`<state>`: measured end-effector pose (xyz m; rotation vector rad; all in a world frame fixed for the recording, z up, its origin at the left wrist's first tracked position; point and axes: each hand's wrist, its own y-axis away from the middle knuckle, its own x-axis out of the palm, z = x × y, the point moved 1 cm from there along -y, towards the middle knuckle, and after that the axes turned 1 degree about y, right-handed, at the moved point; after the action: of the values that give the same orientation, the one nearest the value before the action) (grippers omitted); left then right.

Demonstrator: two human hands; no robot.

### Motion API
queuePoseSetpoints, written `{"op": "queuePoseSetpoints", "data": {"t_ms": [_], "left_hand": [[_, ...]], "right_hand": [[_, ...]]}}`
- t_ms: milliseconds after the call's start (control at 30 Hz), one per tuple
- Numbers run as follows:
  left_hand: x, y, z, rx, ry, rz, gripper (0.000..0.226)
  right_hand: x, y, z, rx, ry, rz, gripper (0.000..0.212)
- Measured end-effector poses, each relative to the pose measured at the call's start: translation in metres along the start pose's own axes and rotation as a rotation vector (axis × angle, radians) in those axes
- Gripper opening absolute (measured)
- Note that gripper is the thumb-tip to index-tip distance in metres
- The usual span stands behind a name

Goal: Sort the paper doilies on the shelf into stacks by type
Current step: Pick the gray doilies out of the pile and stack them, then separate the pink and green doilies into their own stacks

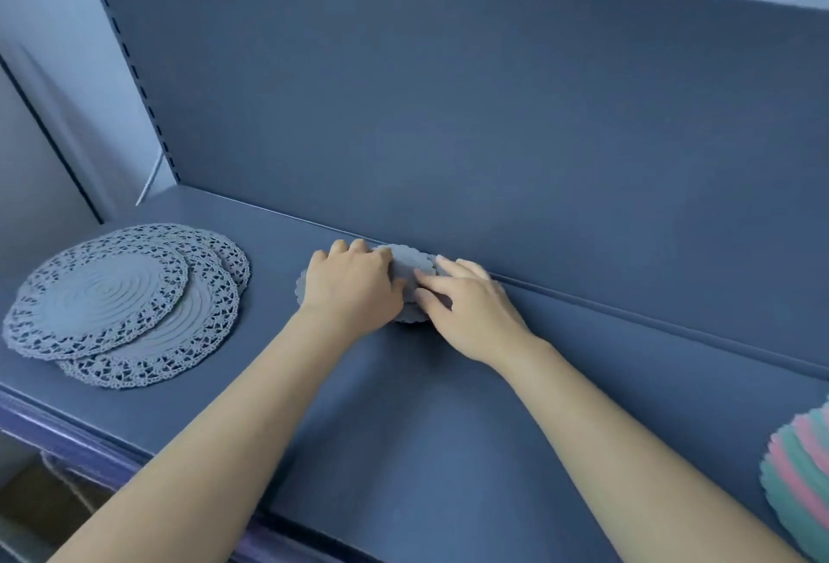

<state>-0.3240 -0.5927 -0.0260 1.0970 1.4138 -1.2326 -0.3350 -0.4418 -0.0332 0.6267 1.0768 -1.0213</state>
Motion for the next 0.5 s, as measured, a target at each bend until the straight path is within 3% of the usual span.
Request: {"op": "queuePoseSetpoints", "data": {"t_ms": [233, 500], "left_hand": [[-0.029, 0.022, -0.078, 0.201, 0.006, -0.107, 0.033], [-0.032, 0.129, -0.3, 0.533, 0.164, -0.127, 0.046]], "right_hand": [[-0.052, 0.083, -0.048, 0.091, 0.058, -0.048, 0.048], [-0.123, 0.271, -0.193, 0.28, 0.191, -0.109, 0.034]]}}
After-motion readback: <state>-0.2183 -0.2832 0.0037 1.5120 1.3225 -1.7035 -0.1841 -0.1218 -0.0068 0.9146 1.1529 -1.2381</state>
